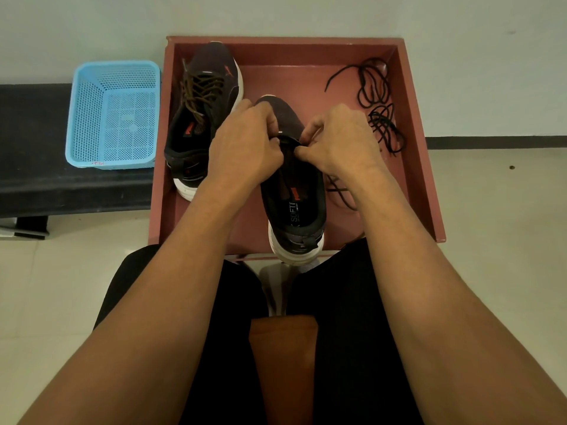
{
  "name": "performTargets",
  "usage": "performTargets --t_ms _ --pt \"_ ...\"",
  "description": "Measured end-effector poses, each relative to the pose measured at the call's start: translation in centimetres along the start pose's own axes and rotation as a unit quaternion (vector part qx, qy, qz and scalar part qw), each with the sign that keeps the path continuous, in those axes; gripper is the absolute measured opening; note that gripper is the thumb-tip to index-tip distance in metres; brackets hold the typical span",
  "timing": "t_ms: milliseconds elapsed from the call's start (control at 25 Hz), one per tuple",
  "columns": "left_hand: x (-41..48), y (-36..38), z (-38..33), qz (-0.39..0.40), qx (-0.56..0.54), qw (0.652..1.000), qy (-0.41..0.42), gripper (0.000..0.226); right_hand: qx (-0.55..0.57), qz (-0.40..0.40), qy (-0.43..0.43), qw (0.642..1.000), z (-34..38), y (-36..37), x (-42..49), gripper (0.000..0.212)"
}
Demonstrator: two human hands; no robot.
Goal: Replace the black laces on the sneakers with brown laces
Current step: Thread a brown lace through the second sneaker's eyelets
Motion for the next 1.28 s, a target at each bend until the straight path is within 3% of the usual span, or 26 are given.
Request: performTargets --t_ms 120,320,560,680,880,1000,1120,1280 --pt "-0.3 0.3 -1.6 -0.025 0.031 0.998 0.039 0.031 -0.007 0.001 0.009 1.000 -0.2 -0.1 -0.1 0.019" --pt "-0.1 0.1 -2.1 -0.063 0.045 0.996 0.053 0.036 -0.012 0.012 0.008 1.000 -0.2 0.2 0.0 0.020" --pt "-0.2 -0.5 -2.4 -0.092 0.053 0.994 0.038 0.008 -0.009 -0.004 0.001 1.000 -0.2 -0.2 0.1 0.017" --pt "0.0 -0.8 -1.8 -0.085 0.027 0.996 0.012 0.007 0.001 -0.014 0.022 1.000 -0.8 -0.6 0.1 0.012" --pt "0.8 -4.1 1.1 -0.152 0.016 0.988 -0.029 0.007 0.003 -0.019 0.022 1.000 -1.5 -1.0 0.5 0.012" --pt "0.8 -3.2 -0.5 -0.123 0.022 0.992 0.033 0.017 0.004 -0.020 0.013 1.000 -1.4 -0.8 0.6 0.011" --pt "0.2 0.1 -2.9 -0.026 0.036 0.992 0.116 0.041 0.005 -0.018 0.006 1.000 -1.3 -0.8 0.7 0.010" --pt "0.2 0.0 -3.4 -0.068 0.053 0.991 0.105 0.024 0.021 -0.014 0.002 1.000 -1.4 -0.6 0.7 0.015"
Point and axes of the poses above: each hand's wrist, its own x-axis towards the middle knuckle, its own y-axis out of the palm, z = x × y, the point moved 10 cm from there along x, towards the middle knuckle, and after that the axes turned 10 degrees about -z, right-handed, at the moved point
